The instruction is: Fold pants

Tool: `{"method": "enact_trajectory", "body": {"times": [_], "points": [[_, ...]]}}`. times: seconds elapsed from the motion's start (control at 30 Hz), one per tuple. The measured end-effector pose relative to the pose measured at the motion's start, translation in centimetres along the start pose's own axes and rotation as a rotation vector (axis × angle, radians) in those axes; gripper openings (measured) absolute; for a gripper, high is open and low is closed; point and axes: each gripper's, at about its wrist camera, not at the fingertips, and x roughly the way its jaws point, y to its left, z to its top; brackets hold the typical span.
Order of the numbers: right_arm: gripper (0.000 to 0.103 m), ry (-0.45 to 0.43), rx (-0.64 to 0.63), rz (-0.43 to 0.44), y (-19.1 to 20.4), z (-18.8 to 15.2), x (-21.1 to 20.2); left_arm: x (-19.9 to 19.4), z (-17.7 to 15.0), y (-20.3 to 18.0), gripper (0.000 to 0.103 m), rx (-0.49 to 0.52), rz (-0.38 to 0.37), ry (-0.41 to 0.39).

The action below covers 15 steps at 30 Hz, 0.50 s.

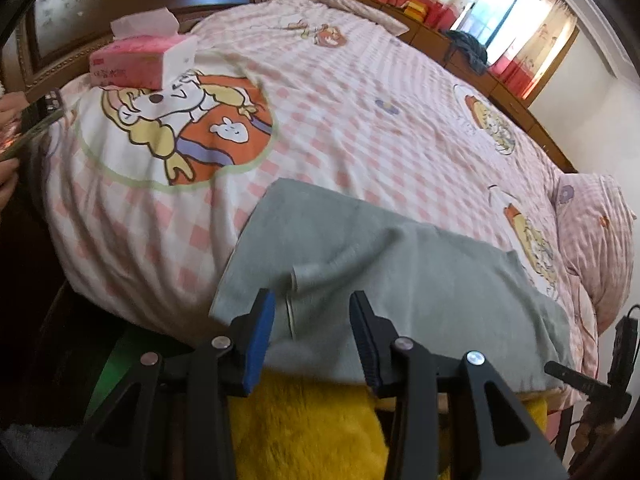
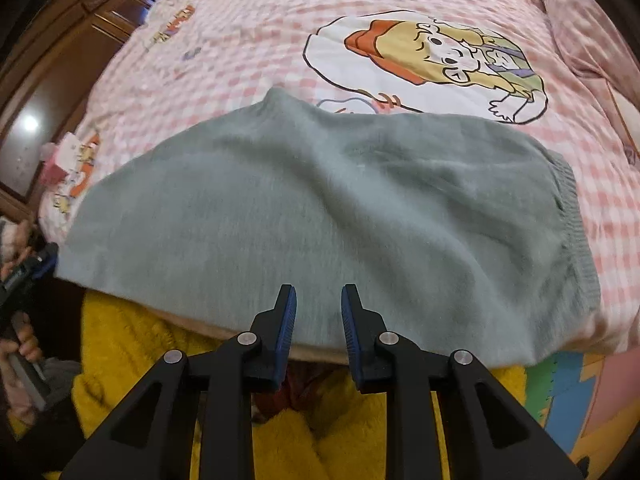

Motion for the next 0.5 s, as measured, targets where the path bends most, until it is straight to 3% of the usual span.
{"method": "enact_trajectory", "body": {"times": [0.3,0.5], "points": [[0.024,0.051,0.024,-0.033,0.2,-0.5,3.6,5.3,0.9,0.0,0.041,0.012,0.016,0.095],[0.026,0.05,0.051,-0.005,-0.5,-0.7,4.7,6.0,0.5,0.1,0.041,-0.007,-0.021,0.085]]}}
